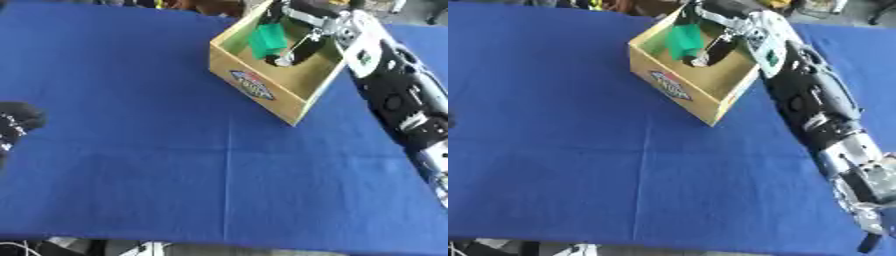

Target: Pick up objects on the table and place them in the box.

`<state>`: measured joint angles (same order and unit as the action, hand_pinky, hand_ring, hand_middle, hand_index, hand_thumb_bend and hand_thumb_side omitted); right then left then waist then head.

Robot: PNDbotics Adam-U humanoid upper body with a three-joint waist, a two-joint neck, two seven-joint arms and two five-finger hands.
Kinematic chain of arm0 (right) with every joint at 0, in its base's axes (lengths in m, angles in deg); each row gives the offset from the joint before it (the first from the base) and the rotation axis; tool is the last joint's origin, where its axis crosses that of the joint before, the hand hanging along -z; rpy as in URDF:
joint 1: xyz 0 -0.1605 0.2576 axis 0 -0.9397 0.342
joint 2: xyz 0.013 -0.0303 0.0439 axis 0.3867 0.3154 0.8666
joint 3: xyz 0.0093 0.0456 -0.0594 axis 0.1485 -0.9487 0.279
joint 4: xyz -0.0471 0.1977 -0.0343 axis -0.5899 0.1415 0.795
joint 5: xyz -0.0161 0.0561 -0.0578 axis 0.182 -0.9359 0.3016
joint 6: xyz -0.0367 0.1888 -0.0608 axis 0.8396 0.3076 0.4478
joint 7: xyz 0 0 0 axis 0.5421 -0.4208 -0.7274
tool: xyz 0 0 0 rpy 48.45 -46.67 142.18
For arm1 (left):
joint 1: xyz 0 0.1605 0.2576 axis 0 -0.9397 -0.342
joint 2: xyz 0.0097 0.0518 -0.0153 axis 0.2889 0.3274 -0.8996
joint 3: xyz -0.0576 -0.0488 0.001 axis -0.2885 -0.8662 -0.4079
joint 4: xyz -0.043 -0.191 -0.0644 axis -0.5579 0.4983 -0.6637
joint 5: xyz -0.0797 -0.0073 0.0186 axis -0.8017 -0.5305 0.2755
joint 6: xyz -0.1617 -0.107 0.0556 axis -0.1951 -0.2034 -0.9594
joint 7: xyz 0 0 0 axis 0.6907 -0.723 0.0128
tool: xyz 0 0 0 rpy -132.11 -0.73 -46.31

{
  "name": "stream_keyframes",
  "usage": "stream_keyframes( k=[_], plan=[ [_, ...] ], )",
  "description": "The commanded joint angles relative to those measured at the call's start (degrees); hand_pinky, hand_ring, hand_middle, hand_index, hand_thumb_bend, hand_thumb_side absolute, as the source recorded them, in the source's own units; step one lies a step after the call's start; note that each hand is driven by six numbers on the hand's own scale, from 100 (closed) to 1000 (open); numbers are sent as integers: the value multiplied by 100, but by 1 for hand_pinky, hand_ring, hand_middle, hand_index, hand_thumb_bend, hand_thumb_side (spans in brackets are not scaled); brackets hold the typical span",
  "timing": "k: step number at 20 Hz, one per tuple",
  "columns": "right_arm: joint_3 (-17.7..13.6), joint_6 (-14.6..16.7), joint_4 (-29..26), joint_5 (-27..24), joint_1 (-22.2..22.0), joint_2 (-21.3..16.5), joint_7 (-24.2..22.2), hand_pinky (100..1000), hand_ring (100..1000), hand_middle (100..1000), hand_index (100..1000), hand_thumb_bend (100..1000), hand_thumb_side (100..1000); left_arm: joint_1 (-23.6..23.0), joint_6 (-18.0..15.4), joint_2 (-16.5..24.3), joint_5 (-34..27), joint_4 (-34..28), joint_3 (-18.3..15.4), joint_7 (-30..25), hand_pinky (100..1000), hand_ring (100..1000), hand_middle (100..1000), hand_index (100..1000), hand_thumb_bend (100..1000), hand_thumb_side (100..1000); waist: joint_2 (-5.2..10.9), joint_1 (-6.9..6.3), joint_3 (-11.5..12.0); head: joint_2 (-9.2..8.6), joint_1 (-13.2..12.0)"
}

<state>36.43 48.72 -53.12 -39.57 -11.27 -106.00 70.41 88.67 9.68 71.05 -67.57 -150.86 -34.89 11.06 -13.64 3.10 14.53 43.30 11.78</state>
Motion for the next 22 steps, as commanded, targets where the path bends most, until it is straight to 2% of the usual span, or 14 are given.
stream_keyframes(
  k=[1,10,11,13,15,17,22],
  plan=[
    [-13,-9,32,159,121,-53,32,717,735,462,545,100,100,79,-6,61,-7,-92,1,-22,841,773,603,683,384,1000,85,-30,1,48,19],
    [-35,-202,194,503,51,-37,156,727,745,489,620,100,186,76,-7,60,-1,-92,-7,-16,841,773,603,683,387,1000,78,-19,-35,38,20],
    [-30,-212,206,540,35,-41,167,734,752,530,675,100,260,73,-6,63,0,-91,-10,-13,841,773,603,683,387,1000,75,-17,-41,36,17],
    [-27,-232,236,638,10,-42,178,735,755,540,687,100,304,72,-6,65,3,-92,-13,-10,841,773,603,682,388,1000,70,-13,-55,35,14],
    [-33,-238,255,737,-4,-40,209,741,764,596,725,100,384,74,-5,63,4,-93,-12,-11,841,772,603,682,389,1000,68,-11,-65,33,16],
    [-35,-230,264,828,-14,-42,249,751,785,691,777,100,471,72,-5,65,6,-93,-13,-11,841,772,602,682,390,1000,68,-10,-78,32,18],
    [-39,-199,292,985,-41,-44,275,777,843,852,864,100,597,66,-3,65,8,-92,-16,-8,841,772,602,682,391,1000,72,-5,-105,32,22]
  ],
)
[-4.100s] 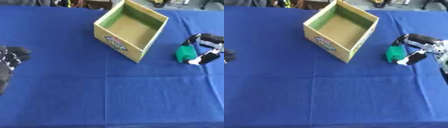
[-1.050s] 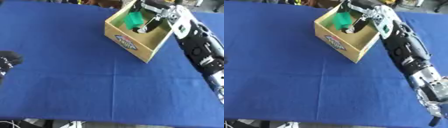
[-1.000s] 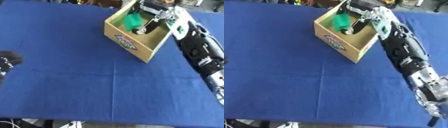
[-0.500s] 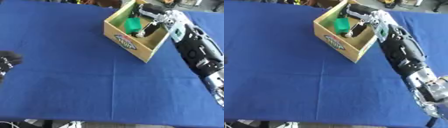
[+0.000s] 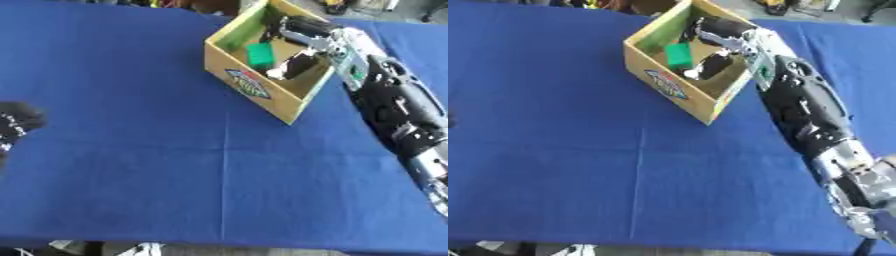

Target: Pick up objects on the table and place them in the box.

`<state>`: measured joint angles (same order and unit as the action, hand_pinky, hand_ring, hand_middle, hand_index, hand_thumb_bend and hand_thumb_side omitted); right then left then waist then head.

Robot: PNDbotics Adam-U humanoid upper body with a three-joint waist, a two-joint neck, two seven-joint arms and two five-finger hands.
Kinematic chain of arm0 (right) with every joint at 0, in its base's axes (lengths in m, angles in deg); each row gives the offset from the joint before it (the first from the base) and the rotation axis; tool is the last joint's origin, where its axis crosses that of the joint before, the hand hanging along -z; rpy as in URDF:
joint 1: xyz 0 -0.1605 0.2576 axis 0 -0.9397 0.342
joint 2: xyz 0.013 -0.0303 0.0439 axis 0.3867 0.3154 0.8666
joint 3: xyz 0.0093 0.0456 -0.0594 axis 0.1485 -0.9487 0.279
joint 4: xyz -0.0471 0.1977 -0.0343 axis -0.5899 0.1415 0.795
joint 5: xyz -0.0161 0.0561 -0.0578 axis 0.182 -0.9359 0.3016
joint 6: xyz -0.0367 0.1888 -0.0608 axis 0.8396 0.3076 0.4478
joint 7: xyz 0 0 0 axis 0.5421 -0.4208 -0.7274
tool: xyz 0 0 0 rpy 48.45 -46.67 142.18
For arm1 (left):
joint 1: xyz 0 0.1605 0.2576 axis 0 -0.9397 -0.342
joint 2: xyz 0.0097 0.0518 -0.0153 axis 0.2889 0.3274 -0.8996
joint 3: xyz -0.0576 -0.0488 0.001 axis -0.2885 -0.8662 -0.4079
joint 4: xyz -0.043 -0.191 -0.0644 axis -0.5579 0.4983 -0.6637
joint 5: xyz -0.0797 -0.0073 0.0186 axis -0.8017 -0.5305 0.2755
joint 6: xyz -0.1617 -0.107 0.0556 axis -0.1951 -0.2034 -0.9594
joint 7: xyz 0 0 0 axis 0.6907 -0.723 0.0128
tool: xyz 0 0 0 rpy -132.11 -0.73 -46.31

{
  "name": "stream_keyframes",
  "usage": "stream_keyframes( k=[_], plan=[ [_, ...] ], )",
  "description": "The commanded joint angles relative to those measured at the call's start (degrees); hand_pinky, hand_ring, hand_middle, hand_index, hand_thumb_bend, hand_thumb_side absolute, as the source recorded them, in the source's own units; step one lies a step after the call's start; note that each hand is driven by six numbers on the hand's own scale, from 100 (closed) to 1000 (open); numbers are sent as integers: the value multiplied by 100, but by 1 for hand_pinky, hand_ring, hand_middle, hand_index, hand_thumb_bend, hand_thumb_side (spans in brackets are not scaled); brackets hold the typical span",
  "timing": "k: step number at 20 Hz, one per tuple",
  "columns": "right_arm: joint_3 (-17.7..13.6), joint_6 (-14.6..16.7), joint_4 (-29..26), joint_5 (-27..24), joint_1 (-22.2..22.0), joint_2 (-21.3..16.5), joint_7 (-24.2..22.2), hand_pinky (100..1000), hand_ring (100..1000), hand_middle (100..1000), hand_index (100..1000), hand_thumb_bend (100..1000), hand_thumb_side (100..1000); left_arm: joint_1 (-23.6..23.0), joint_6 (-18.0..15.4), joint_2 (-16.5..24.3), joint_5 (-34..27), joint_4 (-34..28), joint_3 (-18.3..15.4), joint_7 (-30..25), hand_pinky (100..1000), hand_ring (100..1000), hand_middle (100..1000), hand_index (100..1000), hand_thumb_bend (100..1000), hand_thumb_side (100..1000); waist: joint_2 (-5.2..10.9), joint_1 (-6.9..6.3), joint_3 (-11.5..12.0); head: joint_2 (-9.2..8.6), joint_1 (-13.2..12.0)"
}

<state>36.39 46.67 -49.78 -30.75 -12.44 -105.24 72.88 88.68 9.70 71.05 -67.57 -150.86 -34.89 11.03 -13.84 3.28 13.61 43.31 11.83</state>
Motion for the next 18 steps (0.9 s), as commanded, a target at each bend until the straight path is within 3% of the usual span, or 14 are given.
stream_keyframes(
  k=[1,6,12,16,18],
  plan=[
    [-36,3,-38,126,68,-120,17,784,853,885,889,100,612,65,-5,64,8,-93,-17,-5,841,772,602,682,392,1000,94,-22,-18,29,15],
    [-39,-34,-40,179,37,-124,-45,813,895,977,957,283,720,59,-5,62,6,-95,-24,3,841,772,602,682,394,1000,106,-21,-38,15,4],
    [-45,-51,-155,185,18,-148,38,828,915,1000,972,409,787,51,-5,63,5,-94,-31,11,841,771,602,682,395,1000,114,-18,-64,11,-12],
    [-41,31,-583,-24,-48,-245,259,824,909,988,963,366,730,36,-8,68,5,-95,-48,25,841,771,601,681,396,1000,118,-17,-119,14,-58],
    [-57,92,-940,-453,-140,-339,398,810,881,934,931,278,667,25,-11,76,7,-95,-64,40,841,771,601,681,397,1000,118,-16,-168,11,-99]
  ],
)
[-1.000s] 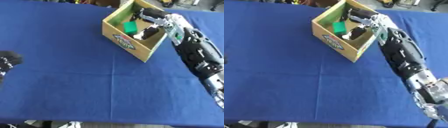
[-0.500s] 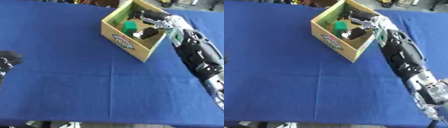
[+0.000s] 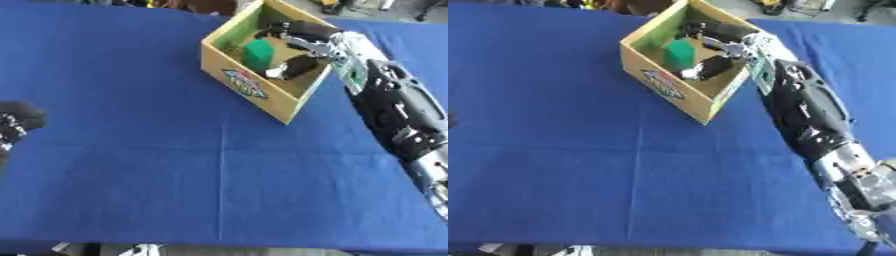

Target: Pick up objects on the table and place them in the box.

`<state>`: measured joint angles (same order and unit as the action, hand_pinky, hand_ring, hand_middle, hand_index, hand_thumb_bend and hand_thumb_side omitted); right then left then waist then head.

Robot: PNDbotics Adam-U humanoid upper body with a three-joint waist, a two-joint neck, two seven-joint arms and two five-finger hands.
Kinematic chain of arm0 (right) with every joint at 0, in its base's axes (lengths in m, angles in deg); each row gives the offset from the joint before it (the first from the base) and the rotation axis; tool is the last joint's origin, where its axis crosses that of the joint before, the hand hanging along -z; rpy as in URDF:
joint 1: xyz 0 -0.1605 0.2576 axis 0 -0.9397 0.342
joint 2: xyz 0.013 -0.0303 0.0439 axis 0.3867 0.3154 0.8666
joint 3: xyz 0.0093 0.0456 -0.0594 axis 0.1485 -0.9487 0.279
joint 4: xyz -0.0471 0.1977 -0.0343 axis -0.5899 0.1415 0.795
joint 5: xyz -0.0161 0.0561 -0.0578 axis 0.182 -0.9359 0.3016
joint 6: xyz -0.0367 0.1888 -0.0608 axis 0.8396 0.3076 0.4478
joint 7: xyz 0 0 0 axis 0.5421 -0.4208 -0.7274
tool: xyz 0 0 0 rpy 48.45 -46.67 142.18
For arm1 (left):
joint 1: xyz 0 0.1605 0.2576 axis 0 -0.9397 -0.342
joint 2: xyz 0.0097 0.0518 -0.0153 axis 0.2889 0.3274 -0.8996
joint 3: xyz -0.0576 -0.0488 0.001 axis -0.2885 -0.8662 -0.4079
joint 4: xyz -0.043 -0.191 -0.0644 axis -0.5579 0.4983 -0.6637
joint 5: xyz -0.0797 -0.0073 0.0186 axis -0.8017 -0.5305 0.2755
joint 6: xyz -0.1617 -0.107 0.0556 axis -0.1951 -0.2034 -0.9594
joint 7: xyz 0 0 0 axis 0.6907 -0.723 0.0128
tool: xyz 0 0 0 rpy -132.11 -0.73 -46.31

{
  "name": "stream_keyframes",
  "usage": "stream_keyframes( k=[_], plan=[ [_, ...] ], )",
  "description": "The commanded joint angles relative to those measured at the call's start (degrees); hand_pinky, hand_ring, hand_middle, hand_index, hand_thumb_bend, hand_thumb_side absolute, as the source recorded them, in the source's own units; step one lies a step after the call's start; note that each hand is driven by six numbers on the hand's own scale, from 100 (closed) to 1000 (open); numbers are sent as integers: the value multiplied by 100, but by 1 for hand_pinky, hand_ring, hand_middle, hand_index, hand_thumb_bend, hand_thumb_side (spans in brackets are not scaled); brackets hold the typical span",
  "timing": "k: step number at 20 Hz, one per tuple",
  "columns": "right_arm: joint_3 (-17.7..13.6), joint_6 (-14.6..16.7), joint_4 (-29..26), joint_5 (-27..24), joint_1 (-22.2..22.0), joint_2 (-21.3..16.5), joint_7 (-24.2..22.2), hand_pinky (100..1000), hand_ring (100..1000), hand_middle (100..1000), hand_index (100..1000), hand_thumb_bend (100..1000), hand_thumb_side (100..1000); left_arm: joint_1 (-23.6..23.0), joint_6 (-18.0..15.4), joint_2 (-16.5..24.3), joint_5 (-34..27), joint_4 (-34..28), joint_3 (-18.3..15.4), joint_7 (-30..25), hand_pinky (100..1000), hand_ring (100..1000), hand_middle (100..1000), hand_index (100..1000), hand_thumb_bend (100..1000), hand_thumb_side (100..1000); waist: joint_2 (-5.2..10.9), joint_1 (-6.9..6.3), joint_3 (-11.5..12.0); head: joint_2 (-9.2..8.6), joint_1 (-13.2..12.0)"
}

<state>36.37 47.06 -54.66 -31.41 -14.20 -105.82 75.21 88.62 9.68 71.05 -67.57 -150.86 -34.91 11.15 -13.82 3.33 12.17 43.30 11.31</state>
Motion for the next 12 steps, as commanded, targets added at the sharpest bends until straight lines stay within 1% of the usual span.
stream_keyframes(
  k=[1,2,3,4,5,6,7,8,9,11,12],
  plan=[
    [-92,43,-667,-707,-25,-342,288,787,850,879,900,211,598,26,-12,80,8,-95,-72,39,841,771,601,681,397,1000,116,-22,-57,6,-78],
    [-117,-6,-880,-1038,-90,-410,417,787,850,879,900,211,598,22,-15,84,9,-96,-81,48,841,771,601,681,397,1000,115,-22,-84,-2,-106],
    [-172,-75,-1122,-1398,-165,-486,596,761,812,803,847,117,509,17,-18,87,9,-97,-93,60,841,770,601,681,398,1000,114,-25,-125,-14,-155],
    [-244,-175,-1393,-1822,-277,-574,833,752,800,781,827,100,480,10,-23,94,11,-99,-109,74,841,770,601,681,398,1000,112,-25,-171,-22,-210],
    [-276,-309,-1650,-2242,-396,-663,1037,750,796,769,818,100,474,4,-26,101,12,-101,-119,86,841,770,601,681,398,1000,110,-23,-202,-28,-248],
    [-282,-447,-1868,-2599,-492,-739,1171,750,796,769,818,100,474,1,-28,107,14,-103,-126,94,841,770,601,681,398,1000,109,-20,-221,-32,-272],
    [-327,-583,-2064,-2940,-601,-789,1303,741,780,734,779,100,496,-4,-31,113,16,-103,-138,106,841,770,601,681,400,1000,105,-18,-261,-43,-318],
    [-410,-722,-2303,-3412,-769,-850,1501,741,780,734,779,100,496,-14,-36,125,18,-105,-159,124,841,770,601,681,400,1000,101,-13,-309,-54,-370],
    [-430,-857,-2516,-3807,-886,-921,1605,741,780,734,779,100,496,-18,-39,132,20,-107,-167,135,841,770,601,681,400,1000,100,-9,-329,-59,-392],
    [-542,-1077,-2889,-4567,-1168,-975,1787,729,763,700,743,100,575,-26,-44,140,22,-109,-191,158,840,770,601,680,403,1000,91,-5,-418,-67,-458],
    [-686,-1126,-3167,-5043,-1492,-968,1927,729,762,696,741,100,590,-27,-48,147,26,-112,-210,177,840,770,601,680,403,1000,80,-1,-519,-78,-516]
  ],
)
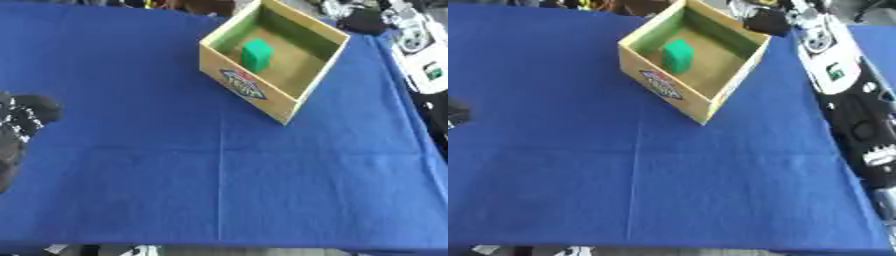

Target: Pick up objects on the table and place them in the box.

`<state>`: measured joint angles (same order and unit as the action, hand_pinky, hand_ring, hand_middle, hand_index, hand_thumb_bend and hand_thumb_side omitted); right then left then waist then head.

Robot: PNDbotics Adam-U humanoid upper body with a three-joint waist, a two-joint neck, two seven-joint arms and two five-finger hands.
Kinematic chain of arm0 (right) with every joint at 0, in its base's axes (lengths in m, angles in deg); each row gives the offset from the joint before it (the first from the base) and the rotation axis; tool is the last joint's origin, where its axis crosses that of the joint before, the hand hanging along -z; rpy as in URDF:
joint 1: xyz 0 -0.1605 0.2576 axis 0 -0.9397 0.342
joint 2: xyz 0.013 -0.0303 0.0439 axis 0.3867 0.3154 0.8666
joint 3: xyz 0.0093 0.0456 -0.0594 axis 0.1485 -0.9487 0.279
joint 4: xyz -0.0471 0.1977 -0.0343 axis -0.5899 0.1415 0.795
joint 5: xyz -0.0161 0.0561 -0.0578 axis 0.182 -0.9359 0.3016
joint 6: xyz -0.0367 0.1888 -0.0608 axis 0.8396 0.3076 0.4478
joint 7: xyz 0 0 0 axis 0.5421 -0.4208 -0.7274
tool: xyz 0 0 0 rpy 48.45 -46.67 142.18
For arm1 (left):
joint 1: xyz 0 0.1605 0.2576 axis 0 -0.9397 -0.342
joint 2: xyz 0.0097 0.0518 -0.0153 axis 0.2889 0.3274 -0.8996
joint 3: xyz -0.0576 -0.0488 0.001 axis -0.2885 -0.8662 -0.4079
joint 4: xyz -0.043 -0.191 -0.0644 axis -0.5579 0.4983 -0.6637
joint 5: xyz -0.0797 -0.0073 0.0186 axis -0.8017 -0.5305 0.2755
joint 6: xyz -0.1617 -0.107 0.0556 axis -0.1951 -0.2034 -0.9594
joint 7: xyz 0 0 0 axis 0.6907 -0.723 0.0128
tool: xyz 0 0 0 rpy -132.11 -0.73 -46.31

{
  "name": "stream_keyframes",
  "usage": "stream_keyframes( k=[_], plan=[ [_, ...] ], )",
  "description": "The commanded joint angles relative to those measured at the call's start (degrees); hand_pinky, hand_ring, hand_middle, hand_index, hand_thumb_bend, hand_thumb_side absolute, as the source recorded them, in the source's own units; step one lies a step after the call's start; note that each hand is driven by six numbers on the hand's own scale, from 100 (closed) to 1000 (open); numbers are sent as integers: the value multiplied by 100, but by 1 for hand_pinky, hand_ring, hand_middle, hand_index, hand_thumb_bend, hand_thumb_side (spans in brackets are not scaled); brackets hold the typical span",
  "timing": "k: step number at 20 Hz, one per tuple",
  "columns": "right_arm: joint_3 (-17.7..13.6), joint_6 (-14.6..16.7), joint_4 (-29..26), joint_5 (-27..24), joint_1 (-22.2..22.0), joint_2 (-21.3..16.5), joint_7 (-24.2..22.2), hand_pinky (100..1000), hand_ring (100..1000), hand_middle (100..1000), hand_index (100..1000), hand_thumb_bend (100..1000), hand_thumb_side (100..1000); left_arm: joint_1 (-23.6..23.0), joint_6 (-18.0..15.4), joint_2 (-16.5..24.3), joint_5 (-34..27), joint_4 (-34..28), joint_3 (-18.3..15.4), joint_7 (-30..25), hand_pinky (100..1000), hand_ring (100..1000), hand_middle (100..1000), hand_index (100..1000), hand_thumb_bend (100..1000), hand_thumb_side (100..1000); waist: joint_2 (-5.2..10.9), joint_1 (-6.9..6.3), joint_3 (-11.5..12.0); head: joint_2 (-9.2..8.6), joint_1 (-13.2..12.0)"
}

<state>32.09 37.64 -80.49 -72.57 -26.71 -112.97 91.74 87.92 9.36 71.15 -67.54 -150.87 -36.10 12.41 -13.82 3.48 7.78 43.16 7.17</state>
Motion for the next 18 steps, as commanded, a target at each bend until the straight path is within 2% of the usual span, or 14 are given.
stream_keyframes(
  k=[1,2,4,8,13,18],
  plan=[
    [-365,-240,-841,-1319,-505,-259,359,729,762,696,741,100,590,44,-17,140,25,-113,-101,64,840,770,601,680,403,1000,75,-13,-139,-71,-134],
    [-447,-309,-1045,-1639,-743,-241,401,732,764,695,740,100,633,46,-30,138,-2,-120,-108,73,840,770,600,680,405,1000,68,-9,-190,-89,-170],
    [-635,-379,-1448,-2093,-1284,-89,357,736,767,695,746,100,664,39,-26,161,21,-114,-130,97,840,770,600,680,404,1000,52,8,-290,-105,-253],
    [-981,-523,-1877,-2477,-2128,404,344,730,756,671,737,100,733,20,-26,175,59,-105,-168,143,840,771,600,680,404,1000,27,24,-437,-139,-418],
    [-1054,-608,-2212,-2444,-2899,755,300,731,757,667,737,100,777,26,-32,182,72,-107,-184,168,840,771,601,680,405,1000,14,38,-520,-181,-520],
    [-1101,-672,-2317,-2353,-3234,1054,345,730,755,662,735,100,796,5,-26,164,79,-104,-185,169,840,771,601,680,403,1000,17,32,-530,-168,-546]
  ],
)
